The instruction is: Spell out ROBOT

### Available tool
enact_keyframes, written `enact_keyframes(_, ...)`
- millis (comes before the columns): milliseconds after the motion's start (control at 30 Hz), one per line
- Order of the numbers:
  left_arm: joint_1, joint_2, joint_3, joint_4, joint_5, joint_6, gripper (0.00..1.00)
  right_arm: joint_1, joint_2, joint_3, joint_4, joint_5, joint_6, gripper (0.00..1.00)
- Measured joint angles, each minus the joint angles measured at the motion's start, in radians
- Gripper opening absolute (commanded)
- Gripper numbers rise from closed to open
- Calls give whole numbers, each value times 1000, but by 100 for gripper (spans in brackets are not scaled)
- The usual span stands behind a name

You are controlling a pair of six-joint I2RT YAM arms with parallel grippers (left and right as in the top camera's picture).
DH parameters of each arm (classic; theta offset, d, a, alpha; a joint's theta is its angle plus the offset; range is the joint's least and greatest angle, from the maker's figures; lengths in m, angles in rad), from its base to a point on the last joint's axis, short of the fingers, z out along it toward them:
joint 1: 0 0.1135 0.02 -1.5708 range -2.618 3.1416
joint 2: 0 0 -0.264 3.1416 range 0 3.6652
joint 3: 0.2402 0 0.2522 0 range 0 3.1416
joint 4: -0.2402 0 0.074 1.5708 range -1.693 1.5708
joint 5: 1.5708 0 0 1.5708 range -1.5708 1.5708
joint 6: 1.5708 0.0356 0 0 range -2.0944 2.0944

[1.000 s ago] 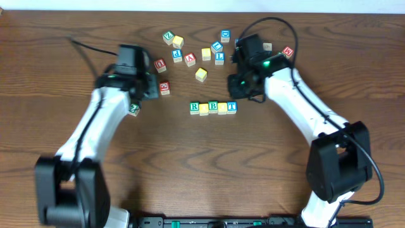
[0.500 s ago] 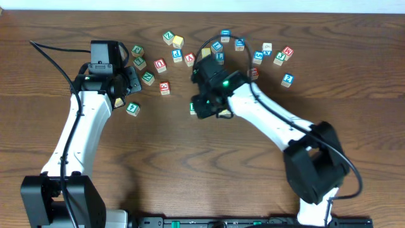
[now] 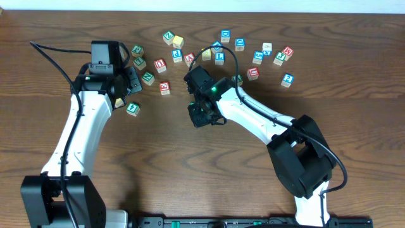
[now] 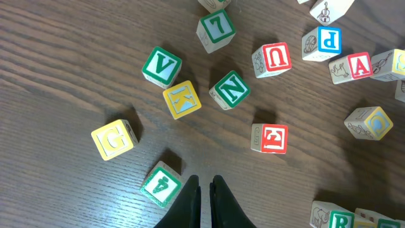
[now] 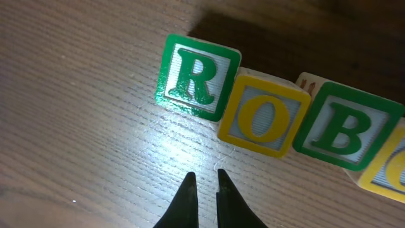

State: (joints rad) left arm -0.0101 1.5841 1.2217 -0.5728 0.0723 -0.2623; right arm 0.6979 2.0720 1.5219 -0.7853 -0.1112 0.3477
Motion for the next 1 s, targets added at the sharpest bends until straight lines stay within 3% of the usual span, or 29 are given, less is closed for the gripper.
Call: enact_keyframes(1000,0,0,0,-8,0,-3,8,-5,16,0,43,56,22,7)
